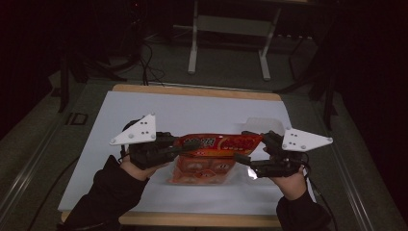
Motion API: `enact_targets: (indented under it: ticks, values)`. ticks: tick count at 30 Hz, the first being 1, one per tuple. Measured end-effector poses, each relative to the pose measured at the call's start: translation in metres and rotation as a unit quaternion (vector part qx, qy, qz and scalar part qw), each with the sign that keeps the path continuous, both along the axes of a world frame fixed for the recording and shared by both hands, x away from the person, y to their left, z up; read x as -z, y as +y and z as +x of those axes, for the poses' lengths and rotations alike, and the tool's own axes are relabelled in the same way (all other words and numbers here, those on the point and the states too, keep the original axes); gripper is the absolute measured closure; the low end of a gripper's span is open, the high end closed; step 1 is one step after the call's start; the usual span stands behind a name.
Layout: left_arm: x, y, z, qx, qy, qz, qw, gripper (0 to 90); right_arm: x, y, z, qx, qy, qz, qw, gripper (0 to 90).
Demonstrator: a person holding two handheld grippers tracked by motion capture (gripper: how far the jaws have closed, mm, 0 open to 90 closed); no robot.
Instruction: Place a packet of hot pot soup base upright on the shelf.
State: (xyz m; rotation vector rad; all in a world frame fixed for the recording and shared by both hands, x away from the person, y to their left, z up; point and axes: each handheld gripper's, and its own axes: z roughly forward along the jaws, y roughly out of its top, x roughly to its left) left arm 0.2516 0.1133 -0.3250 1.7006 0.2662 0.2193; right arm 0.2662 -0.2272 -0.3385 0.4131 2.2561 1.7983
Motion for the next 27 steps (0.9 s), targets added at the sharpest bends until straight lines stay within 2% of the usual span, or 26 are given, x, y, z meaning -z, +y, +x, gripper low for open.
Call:
enact_targets:
  ticks: [2,3,4,6,8,10,11,13,14,15,19,22,26,27]
  values:
    - [0.0,-0.001,0.0,0.001,-0.001,0.0,1.0,89.6,0.0,0.003,0.002,-0.013,0.005,-0.004,0.9999,40.4]
    - [0.001,-0.002,0.0,0.003,0.0,-0.002,1.0,89.6,-0.001,0.006,0.002,-0.024,0.005,-0.003,0.9997,46.8]
    - [0.001,-0.003,0.0,0.003,0.0,-0.002,1.0,89.6,-0.001,0.006,0.002,-0.024,0.005,-0.003,0.9997,46.8]
    - [0.001,-0.004,0.0,0.007,0.0,-0.004,1.0,89.6,-0.001,0.008,0.002,-0.032,0.004,-0.008,0.9995,54.4]
    - [0.002,-0.005,-0.001,0.007,-0.002,-0.004,1.0,89.6,-0.001,0.009,0.003,-0.036,0.007,-0.01,0.9993,56.7]
    - [0.002,-0.006,-0.001,0.012,-0.002,-0.002,0.9999,89.6,0.0,0.011,0.001,-0.048,-0.011,-0.021,0.9986,66.5]
    - [0.002,-0.006,-0.001,0.012,-0.002,-0.002,0.9999,89.6,0.0,0.011,0.001,-0.048,-0.011,-0.021,0.9986,66.5]
    - [0.002,-0.007,-0.001,0.011,-0.002,0.0,0.9999,89.6,0.0,0.012,0.001,-0.064,-0.013,-0.019,0.9977,78.0]
    - [0.002,-0.007,-0.001,0.011,-0.002,0.0,0.9999,89.6,0.0,0.012,0.001,-0.064,-0.013,-0.019,0.9977,78.0]
    - [0.003,-0.006,0.0,0.007,-0.001,0.002,1.0,89.5,0.0,0.013,0.001,-0.077,-0.011,-0.029,0.9965,88.2]
    - [0.004,-0.004,0.003,0.011,0.004,0.001,0.9999,89.3,-0.004,0.017,-0.001,-0.083,-0.011,-0.051,0.9951,90.0]
    - [0.008,-0.002,0.006,0.01,-0.004,0.0,0.9999,88.9,-0.006,0.018,-0.001,-0.08,-0.008,-0.059,0.995,90.0]
    - [0.011,0.003,0.015,0.029,0.02,-0.015,0.9993,87.8,-0.011,0.021,-0.001,-0.076,-0.006,-0.07,0.9946,90.0]
    - [0.012,0.005,0.018,0.033,0.031,-0.024,0.9987,83.1,-0.013,0.022,-0.002,-0.075,-0.004,-0.068,0.9948,90.0]
